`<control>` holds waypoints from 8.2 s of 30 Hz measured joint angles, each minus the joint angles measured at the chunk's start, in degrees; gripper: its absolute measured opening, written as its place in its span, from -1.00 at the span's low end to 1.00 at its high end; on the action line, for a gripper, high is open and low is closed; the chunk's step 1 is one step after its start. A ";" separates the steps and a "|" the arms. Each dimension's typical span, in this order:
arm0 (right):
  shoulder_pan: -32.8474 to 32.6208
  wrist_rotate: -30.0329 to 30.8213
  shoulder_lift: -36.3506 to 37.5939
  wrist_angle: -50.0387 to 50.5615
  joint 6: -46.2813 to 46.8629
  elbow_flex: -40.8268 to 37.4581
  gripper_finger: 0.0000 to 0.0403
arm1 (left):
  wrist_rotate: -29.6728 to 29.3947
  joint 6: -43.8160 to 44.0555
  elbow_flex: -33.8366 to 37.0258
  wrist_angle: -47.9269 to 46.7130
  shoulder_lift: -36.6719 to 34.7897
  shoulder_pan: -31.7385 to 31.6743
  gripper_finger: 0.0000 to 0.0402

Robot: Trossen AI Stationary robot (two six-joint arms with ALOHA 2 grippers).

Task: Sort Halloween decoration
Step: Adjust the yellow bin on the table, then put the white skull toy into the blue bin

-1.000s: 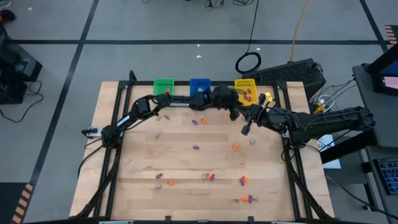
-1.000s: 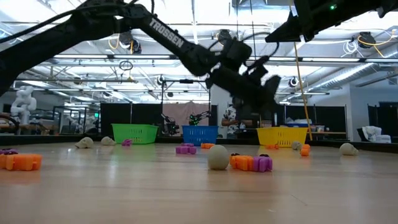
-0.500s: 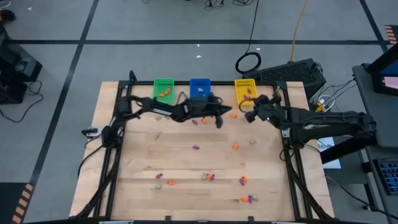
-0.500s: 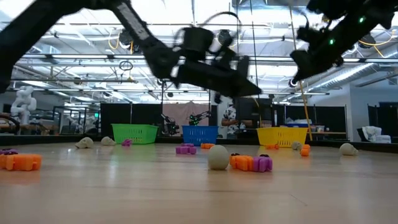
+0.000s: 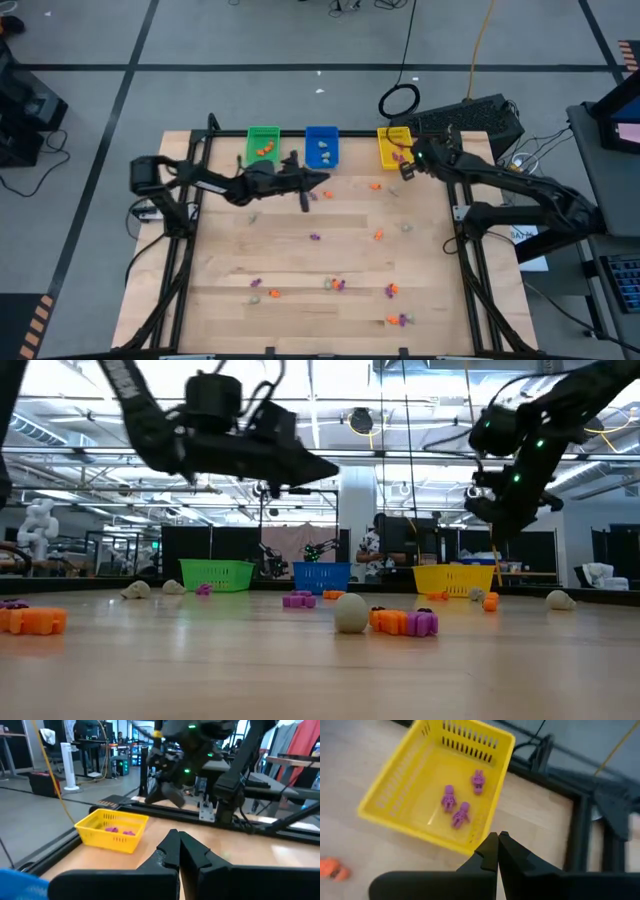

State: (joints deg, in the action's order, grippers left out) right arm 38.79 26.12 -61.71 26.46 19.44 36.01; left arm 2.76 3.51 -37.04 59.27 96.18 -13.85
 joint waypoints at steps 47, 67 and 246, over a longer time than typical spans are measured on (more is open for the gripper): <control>16.17 -19.34 -25.75 -0.73 -7.75 14.77 -1.00 | -6.18 -7.25 16.75 -2.85 -18.68 -0.44 -1.00; 10.81 -18.63 -16.52 5.45 -15.30 18.19 -1.00 | -6.16 -7.34 16.75 -2.85 -18.66 -0.44 -1.00; -30.04 -11.58 -21.55 -35.89 -17.20 12.96 -1.00 | 4.52 -9.69 7.13 -44.55 -24.78 2.66 -1.00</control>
State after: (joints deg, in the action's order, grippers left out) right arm 8.75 14.54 -83.26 -9.43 2.25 48.97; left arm 7.29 -6.18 -29.91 14.72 71.40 -11.19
